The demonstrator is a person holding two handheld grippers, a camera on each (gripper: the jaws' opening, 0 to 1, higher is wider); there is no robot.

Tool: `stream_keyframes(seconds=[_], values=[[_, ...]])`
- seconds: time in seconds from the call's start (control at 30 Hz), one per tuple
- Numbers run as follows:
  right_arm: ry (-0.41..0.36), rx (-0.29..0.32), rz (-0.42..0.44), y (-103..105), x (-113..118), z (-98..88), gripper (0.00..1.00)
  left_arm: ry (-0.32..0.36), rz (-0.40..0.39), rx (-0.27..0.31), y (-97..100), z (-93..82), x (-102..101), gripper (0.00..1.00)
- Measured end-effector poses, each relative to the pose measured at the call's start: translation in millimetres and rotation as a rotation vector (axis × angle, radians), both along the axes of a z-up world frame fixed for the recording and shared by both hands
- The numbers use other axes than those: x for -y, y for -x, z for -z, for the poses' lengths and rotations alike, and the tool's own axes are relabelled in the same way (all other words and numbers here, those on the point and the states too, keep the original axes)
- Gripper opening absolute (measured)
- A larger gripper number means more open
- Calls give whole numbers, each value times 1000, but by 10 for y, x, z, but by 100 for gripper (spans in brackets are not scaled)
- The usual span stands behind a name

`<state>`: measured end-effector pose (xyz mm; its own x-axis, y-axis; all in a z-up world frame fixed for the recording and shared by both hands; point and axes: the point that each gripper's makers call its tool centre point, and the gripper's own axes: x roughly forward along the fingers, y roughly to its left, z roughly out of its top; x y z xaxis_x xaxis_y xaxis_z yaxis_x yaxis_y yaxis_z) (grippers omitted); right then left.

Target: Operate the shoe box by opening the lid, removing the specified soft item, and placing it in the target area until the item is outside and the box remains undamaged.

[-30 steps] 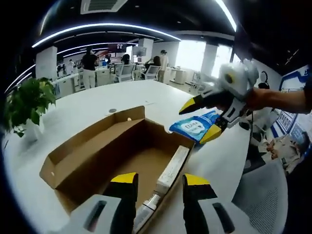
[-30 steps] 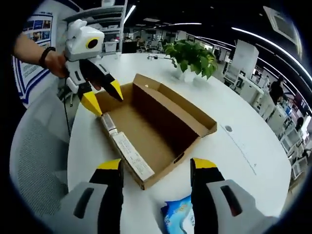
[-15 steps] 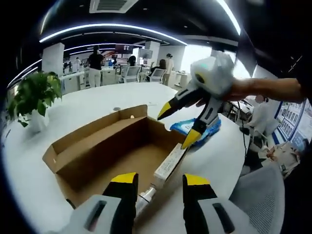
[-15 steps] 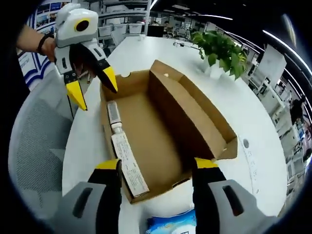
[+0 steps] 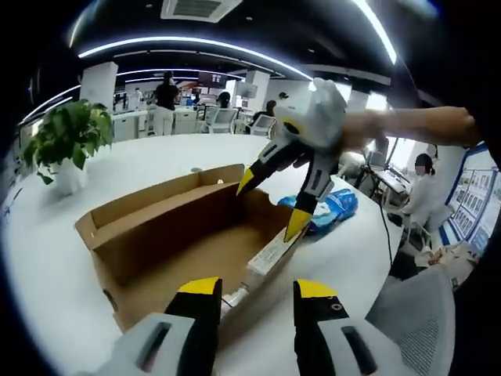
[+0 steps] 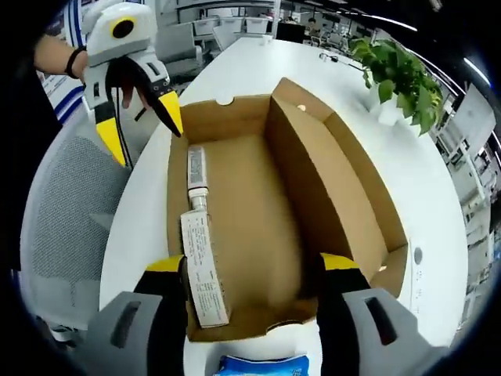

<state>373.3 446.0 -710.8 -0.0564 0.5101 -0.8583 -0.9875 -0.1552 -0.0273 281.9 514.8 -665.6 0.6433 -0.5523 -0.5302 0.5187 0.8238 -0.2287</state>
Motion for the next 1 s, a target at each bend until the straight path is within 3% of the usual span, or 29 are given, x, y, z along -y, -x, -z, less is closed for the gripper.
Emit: stream_keyframes(seconds=[0.2,0.33,0.4,0.57,0.77,0.93,1.0], values=[[38,-10,-59,46,-26,113,63,8,-24,-3,9,4,-80,37],[70,-4,-74,-12,-39,209,67,9,-30,-7,13,21,-109,37],[65,-19,-73,15,-63,194,68,5,-32,-8,12,29,-129,37],[62,15,-69,-37,-73,174,72,19,-52,-9,-5,38,-179,36],[74,27,-35,-91,-21,163,70,33,-62,-11,0,51,-185,36],[72,51,-100,0,-57,142,65,42,-64,-15,27,70,-174,36],[70,27,-105,49,-76,152,67,46,-66,-18,36,74,-173,36]])
